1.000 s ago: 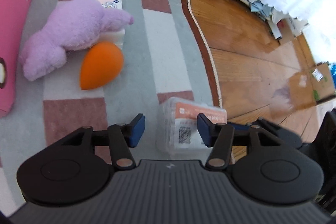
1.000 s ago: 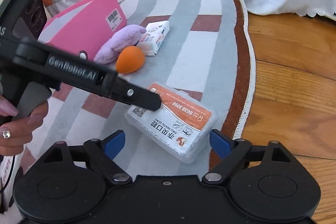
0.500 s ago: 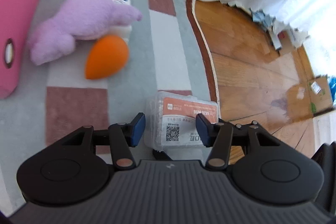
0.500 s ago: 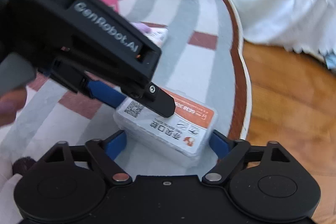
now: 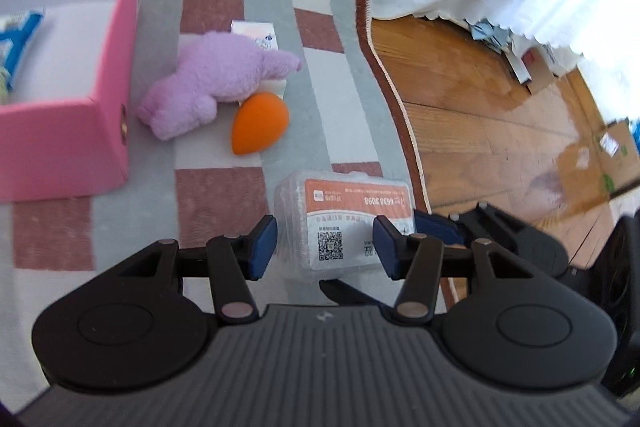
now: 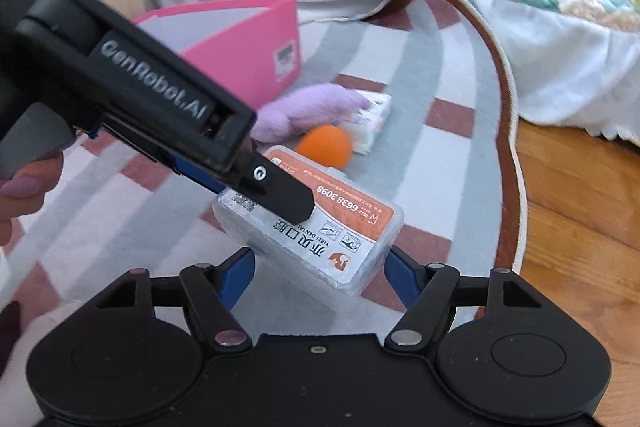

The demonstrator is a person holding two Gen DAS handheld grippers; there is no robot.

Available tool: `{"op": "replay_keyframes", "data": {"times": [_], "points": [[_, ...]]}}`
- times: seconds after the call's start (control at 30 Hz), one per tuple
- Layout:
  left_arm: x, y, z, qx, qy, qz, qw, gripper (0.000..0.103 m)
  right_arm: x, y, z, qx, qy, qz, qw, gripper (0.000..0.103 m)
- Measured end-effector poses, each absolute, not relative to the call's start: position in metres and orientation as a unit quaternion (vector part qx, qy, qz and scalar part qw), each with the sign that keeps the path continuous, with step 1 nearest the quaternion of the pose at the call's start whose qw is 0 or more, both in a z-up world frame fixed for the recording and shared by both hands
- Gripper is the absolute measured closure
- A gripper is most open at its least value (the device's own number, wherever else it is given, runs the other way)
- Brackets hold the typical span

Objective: Organize objects

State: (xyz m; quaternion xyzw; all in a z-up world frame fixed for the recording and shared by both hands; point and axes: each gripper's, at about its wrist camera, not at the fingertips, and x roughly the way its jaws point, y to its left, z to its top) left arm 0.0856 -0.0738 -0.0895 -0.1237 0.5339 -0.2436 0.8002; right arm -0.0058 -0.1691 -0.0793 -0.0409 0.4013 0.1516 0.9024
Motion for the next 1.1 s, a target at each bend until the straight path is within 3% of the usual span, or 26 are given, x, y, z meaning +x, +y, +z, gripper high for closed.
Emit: {"op": "replay_keyframes", "data": {"times": [0.63, 1.1], "points": [[0.052, -0.019, 0.033, -0.094, 0.490, -0.212, 0.840, 0.052, 0.007, -0.121, 0.039, -0.115, 0.387, 0.234, 0.884, 0.031], [0.051, 0.028, 0.074, -0.100, 0.476, -0.173, 0.856, 0.052, 0.027, -0.085, 0.081, -0.138, 0.368, 0.271, 0.879, 0.033]]}}
